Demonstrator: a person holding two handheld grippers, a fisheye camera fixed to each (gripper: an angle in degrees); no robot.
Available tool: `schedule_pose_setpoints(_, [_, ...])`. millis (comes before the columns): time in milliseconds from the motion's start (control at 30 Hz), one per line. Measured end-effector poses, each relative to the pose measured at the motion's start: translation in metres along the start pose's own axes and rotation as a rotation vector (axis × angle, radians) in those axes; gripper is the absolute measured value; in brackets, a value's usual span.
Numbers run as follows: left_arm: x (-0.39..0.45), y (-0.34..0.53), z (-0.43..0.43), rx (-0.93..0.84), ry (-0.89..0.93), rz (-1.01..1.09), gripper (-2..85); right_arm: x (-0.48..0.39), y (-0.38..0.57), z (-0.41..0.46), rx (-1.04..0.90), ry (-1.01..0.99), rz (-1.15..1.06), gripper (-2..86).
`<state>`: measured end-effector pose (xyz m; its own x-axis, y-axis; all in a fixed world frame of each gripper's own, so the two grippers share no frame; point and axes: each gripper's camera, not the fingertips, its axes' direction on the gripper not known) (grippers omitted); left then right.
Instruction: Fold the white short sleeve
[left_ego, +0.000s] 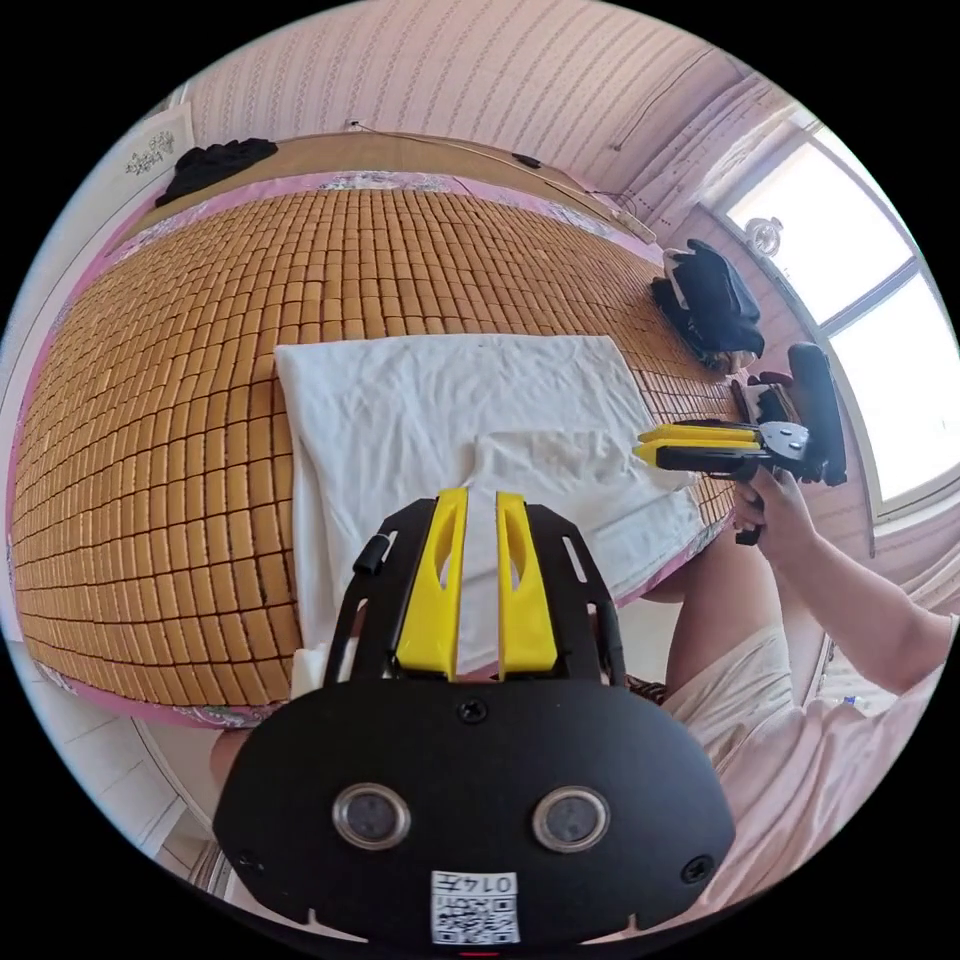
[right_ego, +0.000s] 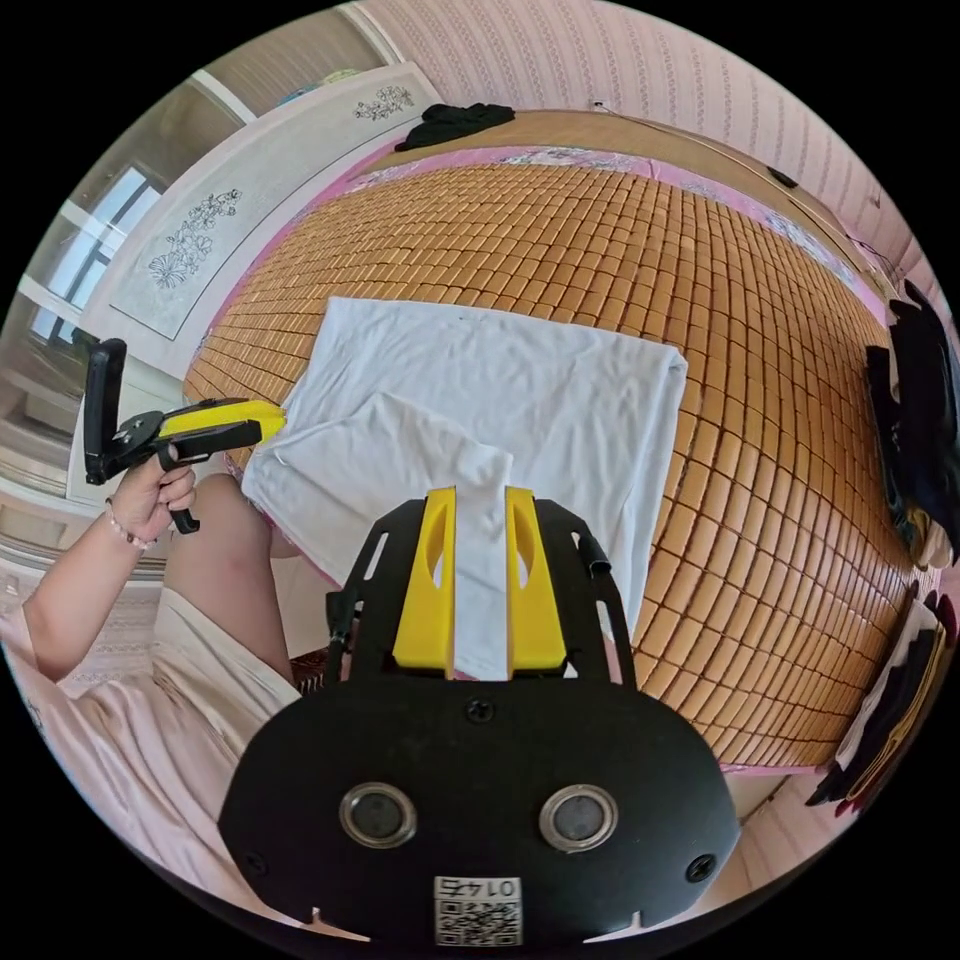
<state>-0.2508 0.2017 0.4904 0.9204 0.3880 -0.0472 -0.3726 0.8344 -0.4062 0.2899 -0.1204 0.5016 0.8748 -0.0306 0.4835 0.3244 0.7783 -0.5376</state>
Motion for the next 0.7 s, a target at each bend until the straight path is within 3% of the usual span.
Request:
schedule_pose_setpoints(167, [0.028, -0.034, 0.039, -0.064, -0.087, 0.028, 6.7, 0.008, -0.036, 0.035, -0.116, -0.004, 0.061, 7.4])
schedule_pose_setpoints(267, [0.026, -0.039, 0.066, -0.174, -0.081, 0.006, 2.7, 0.011, -0.038, 0.034, -0.084, -0.039, 0.07, 4.2])
schedule_pose_setpoints(400, [0.031, -0.03, 0.062, -0.149, -0.063, 0.056, -0.4, 0.005, -0.037, 0.026, -0.053, -0.091, 0.022, 1.5])
schedule_pose_setpoints(567, [0.042, 0.027, 0.018, -0.061, 0.056, 0.154, -0.9, -0.026, -0.016, -0.013, 0.037, -0.171, -0.167, 0.5])
schedule_pose_setpoints(700, [0.045, 0.087, 0.002, -0.085, 0.149, 0.146, -0.9, -0.054, 0.014, -0.019, -0.053, -0.206, -0.302, -0.2])
